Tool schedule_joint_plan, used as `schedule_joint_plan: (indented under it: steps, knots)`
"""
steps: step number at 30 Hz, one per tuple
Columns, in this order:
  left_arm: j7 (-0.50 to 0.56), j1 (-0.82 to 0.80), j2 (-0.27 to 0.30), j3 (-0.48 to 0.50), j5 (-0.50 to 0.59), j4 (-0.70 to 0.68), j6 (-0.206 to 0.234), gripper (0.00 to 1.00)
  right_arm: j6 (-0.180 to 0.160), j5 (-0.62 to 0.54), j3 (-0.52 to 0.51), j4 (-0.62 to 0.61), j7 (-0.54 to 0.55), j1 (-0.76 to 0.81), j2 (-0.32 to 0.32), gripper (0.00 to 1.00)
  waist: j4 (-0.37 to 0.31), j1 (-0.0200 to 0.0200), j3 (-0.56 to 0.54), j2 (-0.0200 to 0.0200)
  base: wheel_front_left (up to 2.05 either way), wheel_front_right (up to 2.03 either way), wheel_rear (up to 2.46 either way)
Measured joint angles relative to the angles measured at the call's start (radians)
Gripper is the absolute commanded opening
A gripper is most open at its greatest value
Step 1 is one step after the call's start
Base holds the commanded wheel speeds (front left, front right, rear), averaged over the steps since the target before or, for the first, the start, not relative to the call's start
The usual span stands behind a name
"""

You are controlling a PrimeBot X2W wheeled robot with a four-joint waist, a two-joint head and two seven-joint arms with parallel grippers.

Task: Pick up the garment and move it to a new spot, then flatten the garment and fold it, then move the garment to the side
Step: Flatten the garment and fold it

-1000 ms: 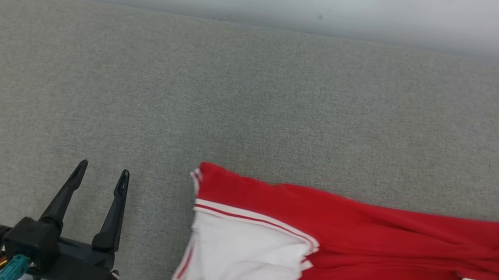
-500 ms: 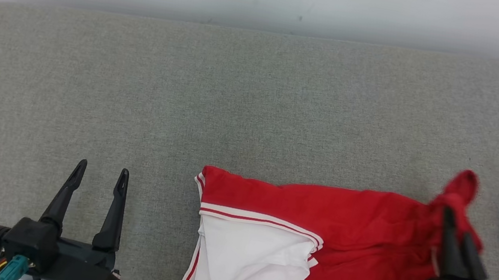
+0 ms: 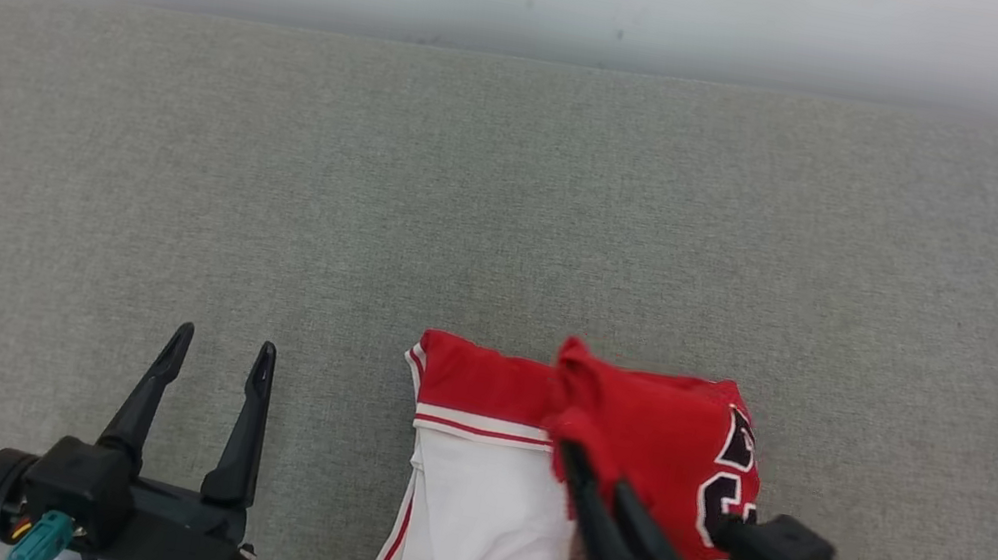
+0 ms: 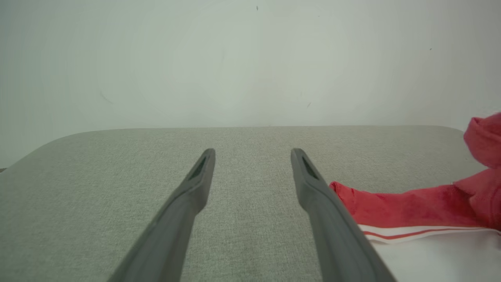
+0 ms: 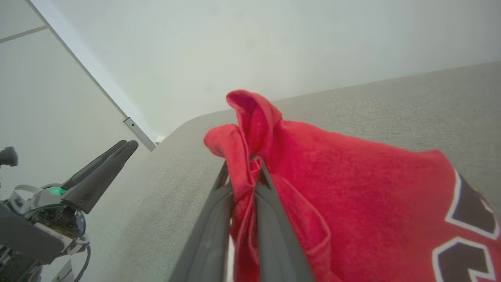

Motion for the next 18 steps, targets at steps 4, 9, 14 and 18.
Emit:
schedule_joint_plan:
  steps: [4, 9, 14, 18]
  knots:
    - [0.000, -0.001, -0.003, 0.000, 0.001, 0.006, -0.007, 1.00, 0.000, 0.023, 0.066, 0.051, -0.015, -0.021, 0.004, 0.00, 0.018, 0.0000, 0.000, 0.0000, 0.00, 0.00, 0.00]
    - [0.000, -0.001, -0.008, 0.002, 0.001, 0.010, -0.008, 1.00, 0.000, 0.049, 0.104, 0.112, -0.043, -0.055, 0.009, 0.00, 0.034, 0.0000, 0.003, 0.0000, 0.00, 0.00, 0.00]
    - [0.000, -0.001, -0.016, 0.001, 0.004, 0.014, -0.014, 1.00, 0.000, 0.077, 0.146, 0.206, -0.078, -0.105, 0.020, 0.00, 0.047, 0.0000, 0.009, 0.0000, 0.00, 0.00, 0.00]
    - [0.000, -0.003, -0.020, 0.001, 0.010, 0.018, -0.016, 1.00, 0.000, 0.119, 0.179, 0.280, -0.098, -0.135, 0.036, 0.80, 0.053, 0.0000, 0.014, 0.0000, 0.00, 0.00, 0.00]
